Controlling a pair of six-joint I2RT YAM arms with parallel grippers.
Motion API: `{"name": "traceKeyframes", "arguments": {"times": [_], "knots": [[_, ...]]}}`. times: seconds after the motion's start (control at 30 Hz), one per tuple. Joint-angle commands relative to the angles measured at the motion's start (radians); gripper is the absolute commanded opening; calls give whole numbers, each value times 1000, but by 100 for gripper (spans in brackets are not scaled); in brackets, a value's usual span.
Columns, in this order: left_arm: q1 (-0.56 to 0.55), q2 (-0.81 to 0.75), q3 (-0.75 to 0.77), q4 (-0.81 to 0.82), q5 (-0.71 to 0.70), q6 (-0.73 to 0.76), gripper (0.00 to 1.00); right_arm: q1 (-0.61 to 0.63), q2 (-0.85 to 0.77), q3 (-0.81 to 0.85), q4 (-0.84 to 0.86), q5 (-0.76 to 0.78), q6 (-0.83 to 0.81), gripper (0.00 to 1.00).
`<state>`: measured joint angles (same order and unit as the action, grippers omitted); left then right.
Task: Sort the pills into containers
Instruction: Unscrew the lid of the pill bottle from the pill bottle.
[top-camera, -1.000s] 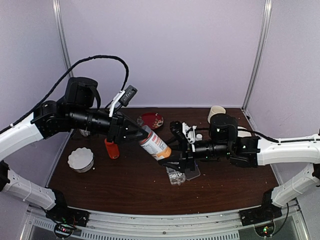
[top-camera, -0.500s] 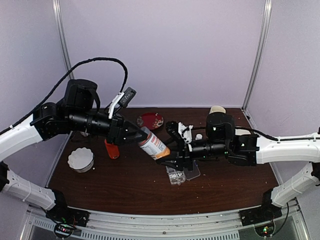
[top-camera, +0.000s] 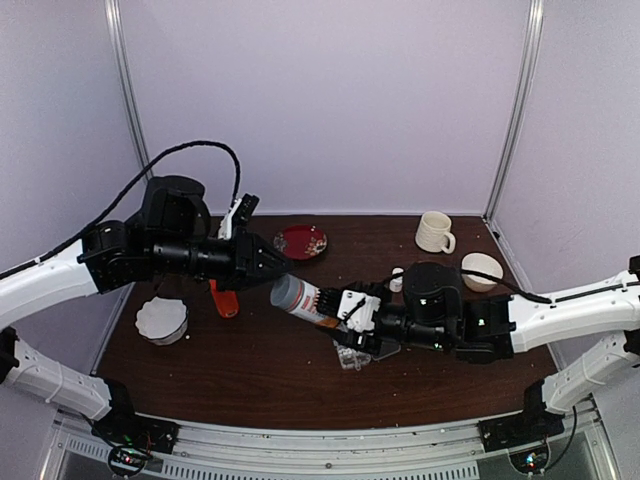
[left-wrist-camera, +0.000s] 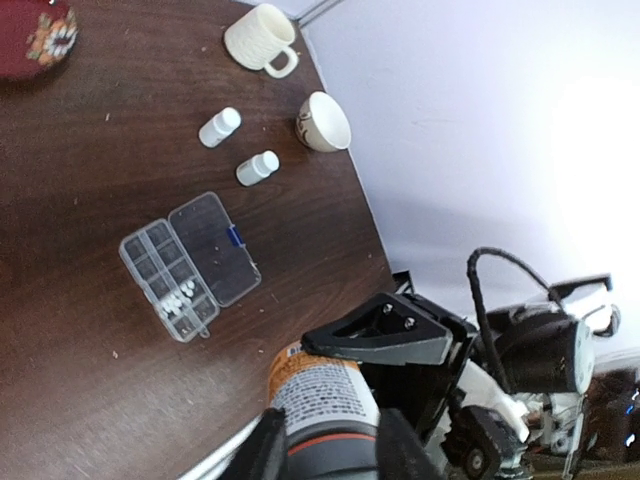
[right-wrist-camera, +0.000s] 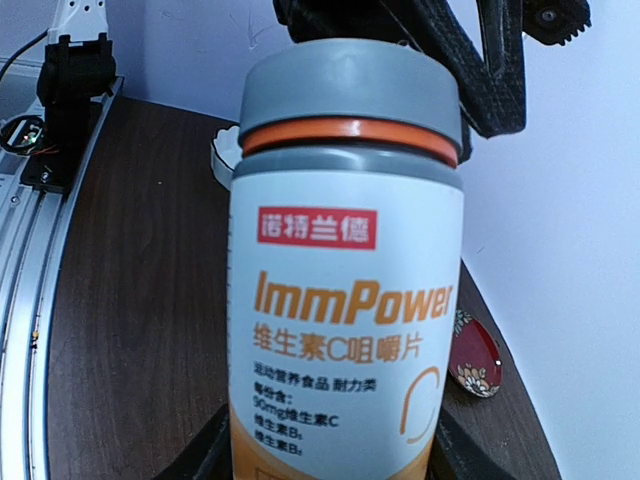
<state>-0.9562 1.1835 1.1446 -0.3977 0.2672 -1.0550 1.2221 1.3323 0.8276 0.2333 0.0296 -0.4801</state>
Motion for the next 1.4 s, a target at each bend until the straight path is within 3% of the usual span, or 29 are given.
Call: {"name": "traceKeyframes", "arguments": {"times": [0.0,0.1,0.17,0.27,0.4,0.53,0.7,0.93,1.23,1.37], "knots": [[-2,-39,27,38,-60,13,52,-20,-33,27,61,7,-9,10],[0,-79,50,-10,-128,184,87,-44,-42,35,13,-101,44,10],[0,-109,32,5,-139,308,96,-58,-50,37,-19,-164,76,10],[0,-148,-3,47,-113,534,97,-82,-62,35,-67,-282,115,10],[0,-186,-70,114,72,874,96,-147,-58,71,-145,-533,189,10],[0,-218,-131,106,262,1316,94,-184,-43,115,-221,-746,213,10],[0,-174,-121,44,319,1640,94,-188,-16,182,-367,-821,182,10],[-1,-64,-32,-39,351,1774,97,-189,-2,213,-427,-822,155,10],[0,-43,-11,-91,452,1884,78,-191,25,237,-446,-815,143,9],[-3,-35,-9,-103,460,1892,83,-193,33,245,-446,-816,143,8]]}}
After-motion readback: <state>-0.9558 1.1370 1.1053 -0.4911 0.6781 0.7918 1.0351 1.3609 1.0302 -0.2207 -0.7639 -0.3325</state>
